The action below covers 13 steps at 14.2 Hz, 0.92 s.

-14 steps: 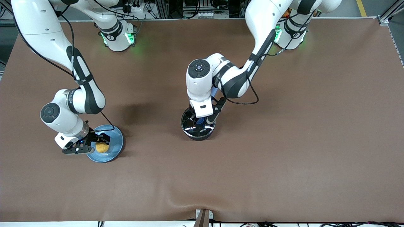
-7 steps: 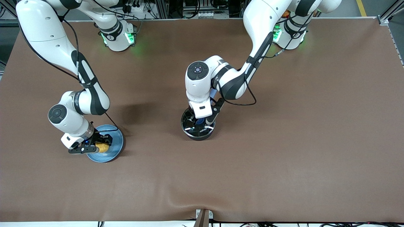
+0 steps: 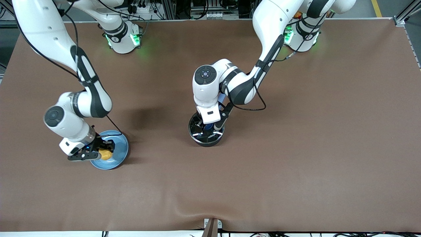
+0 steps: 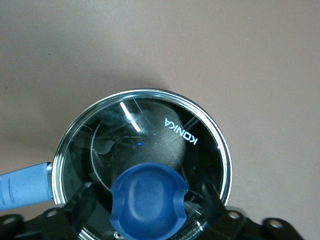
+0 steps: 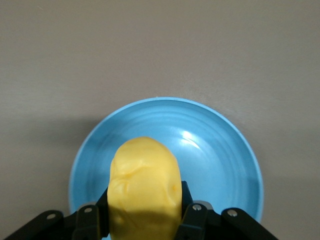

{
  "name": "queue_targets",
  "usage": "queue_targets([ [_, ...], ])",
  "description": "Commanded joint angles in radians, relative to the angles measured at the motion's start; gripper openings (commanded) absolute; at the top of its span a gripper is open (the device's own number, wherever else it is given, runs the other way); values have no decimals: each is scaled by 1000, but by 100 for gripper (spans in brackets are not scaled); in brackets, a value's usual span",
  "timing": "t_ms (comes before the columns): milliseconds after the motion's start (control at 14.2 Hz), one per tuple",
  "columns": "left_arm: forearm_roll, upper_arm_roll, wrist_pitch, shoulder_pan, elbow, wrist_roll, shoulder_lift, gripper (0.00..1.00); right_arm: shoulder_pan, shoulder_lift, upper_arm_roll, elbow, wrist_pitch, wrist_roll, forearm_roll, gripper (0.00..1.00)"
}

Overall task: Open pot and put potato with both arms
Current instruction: 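Lift the potato with the right gripper while the left gripper lifts the lid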

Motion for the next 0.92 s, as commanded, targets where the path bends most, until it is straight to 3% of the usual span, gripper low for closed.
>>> queue_targets([
  [0, 3, 3, 0, -6, 32, 8, 25, 90, -7, -185, 6, -30, -205, -2, 21, 12],
  [71, 1, 1, 0, -6, 32, 8, 25, 78, -7, -236, 6, -28, -282, -2, 21, 12],
  [212, -19, -6, 0, -1, 32, 10, 24, 43, -10, -319, 4, -15, -417, -1, 21, 3],
  [353, -42, -6, -1, 3, 32, 30, 16, 10, -10, -382, 1, 31, -552, 1, 21, 3],
  [424, -54, -6, -6, 8, 30, 56, 8, 0, -10, -403, 1, 65, -619, 1, 21, 3],
  [636, -63, -6, -21, 37, 27, 84, -42, 0, -17, -426, -2, 204, -816, 1, 20, 3],
  [848, -69, -2, -90, 58, 0, 138, -189, 0, -33, -419, 0, 262, -838, -1, 14, 4],
])
